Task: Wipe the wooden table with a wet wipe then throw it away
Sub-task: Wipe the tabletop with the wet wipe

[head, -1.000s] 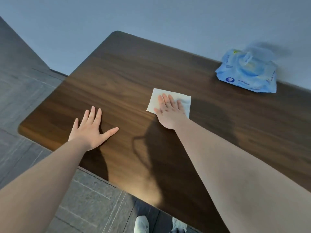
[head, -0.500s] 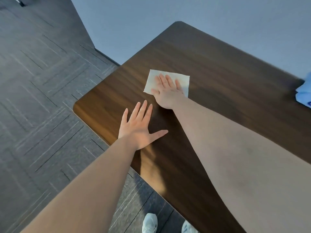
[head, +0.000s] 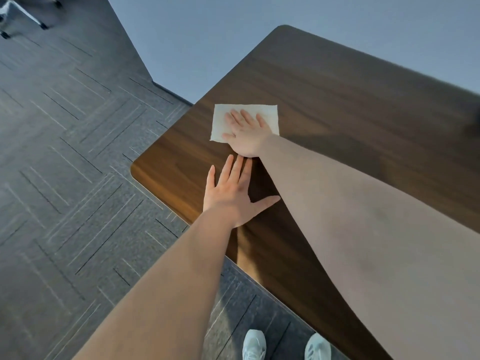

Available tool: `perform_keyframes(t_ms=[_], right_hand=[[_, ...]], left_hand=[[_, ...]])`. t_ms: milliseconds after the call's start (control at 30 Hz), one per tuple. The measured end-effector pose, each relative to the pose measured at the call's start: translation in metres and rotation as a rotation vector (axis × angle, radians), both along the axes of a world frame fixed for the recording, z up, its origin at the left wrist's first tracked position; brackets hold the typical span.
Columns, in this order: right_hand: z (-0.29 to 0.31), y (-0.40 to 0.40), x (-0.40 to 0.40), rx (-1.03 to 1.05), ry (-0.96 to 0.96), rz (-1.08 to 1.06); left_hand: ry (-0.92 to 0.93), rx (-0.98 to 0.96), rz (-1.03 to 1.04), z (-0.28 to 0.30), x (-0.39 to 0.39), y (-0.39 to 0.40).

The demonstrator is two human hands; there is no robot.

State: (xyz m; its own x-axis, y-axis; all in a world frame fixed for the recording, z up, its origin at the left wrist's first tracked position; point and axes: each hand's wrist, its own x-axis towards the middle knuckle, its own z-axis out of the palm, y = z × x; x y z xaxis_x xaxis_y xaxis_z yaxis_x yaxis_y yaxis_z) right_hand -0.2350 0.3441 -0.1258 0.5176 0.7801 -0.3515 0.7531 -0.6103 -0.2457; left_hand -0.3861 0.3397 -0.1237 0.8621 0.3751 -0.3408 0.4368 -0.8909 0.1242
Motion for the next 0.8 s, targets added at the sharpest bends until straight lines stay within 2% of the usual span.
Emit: perform_keyframes(t_ms=[267,367,800], right_hand=[[0.008,-0.120,-0.042,0.007,0.077,-0.205],[0.007,-0.185,-0.049,-0.013,0.086,-0.330],[0.006,-0.500,-0.074,-0.067,0.055,-0.941]], left_hand=[[-0.010,0.010,-0.012,0.008,-0.006,-0.014],[0.007,0.019,-0.117,0.013,-0.007,-0.038],[0.023,-0.023,-0.658,0.015,0.039,-0.270]])
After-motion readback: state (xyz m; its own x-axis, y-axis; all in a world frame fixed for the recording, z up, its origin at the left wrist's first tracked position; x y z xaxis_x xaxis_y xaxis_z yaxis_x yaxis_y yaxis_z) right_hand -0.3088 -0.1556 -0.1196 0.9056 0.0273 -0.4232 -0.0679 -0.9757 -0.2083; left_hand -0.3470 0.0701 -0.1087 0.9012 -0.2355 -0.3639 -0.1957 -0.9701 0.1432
